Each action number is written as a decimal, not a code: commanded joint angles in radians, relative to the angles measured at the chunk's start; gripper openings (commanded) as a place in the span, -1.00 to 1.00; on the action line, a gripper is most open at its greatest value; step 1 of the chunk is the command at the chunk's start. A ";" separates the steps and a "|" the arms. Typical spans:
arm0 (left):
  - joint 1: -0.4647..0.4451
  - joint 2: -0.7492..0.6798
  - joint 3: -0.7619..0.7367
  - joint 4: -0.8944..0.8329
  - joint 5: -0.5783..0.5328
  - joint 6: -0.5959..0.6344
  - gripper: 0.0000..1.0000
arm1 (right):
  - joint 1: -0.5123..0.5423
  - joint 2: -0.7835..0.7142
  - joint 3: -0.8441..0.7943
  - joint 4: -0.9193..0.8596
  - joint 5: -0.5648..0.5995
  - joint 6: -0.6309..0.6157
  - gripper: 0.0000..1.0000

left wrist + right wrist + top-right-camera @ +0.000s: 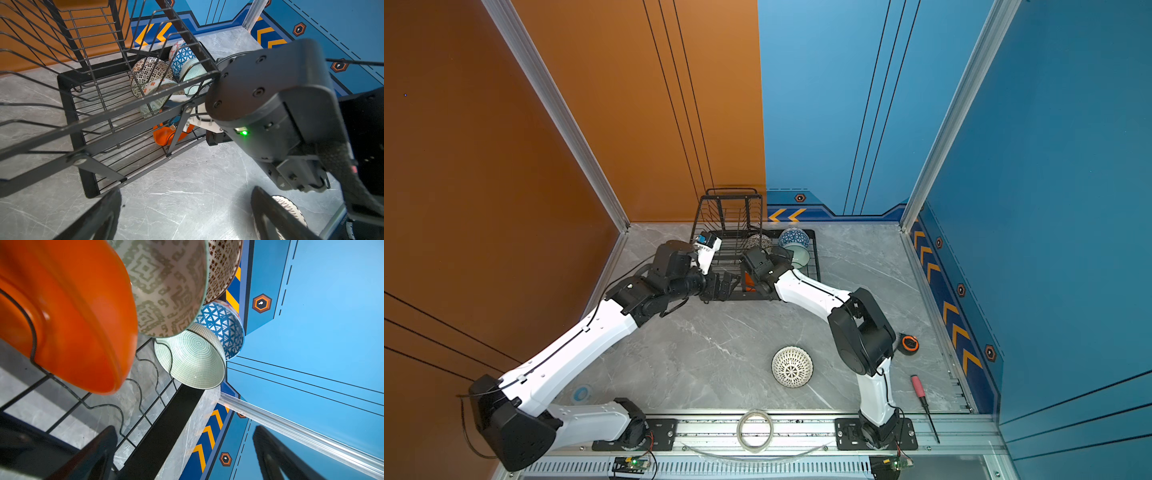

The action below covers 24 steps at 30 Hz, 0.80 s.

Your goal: Load the bowls into the dish rack

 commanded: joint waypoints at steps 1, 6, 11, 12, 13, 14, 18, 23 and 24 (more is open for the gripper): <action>-0.006 -0.018 -0.017 -0.009 -0.009 0.000 0.96 | 0.003 0.035 0.039 -0.085 0.040 0.031 1.00; -0.006 -0.016 -0.018 -0.009 -0.010 0.000 0.96 | -0.001 0.048 0.045 -0.092 0.049 0.032 1.00; -0.006 -0.011 -0.015 -0.009 -0.011 0.000 0.96 | -0.013 0.056 0.049 -0.111 0.060 0.051 1.00; -0.007 -0.011 -0.016 -0.009 -0.011 0.000 0.96 | -0.016 0.056 0.049 -0.119 0.062 0.058 1.00; -0.007 -0.011 -0.013 -0.009 -0.009 0.000 0.96 | -0.020 0.057 0.053 -0.124 0.067 0.071 1.00; -0.007 -0.011 -0.012 -0.010 -0.009 0.000 0.96 | -0.022 0.056 0.057 -0.132 0.072 0.084 1.00; -0.007 -0.008 -0.008 -0.009 -0.007 0.000 0.96 | -0.022 0.047 0.062 -0.146 0.076 0.116 1.00; -0.008 -0.004 -0.006 -0.009 -0.007 0.000 0.96 | -0.060 0.014 0.051 -0.147 0.052 0.142 1.00; -0.009 -0.004 -0.006 -0.010 -0.007 0.000 0.96 | -0.061 0.009 0.047 -0.147 0.049 0.145 1.00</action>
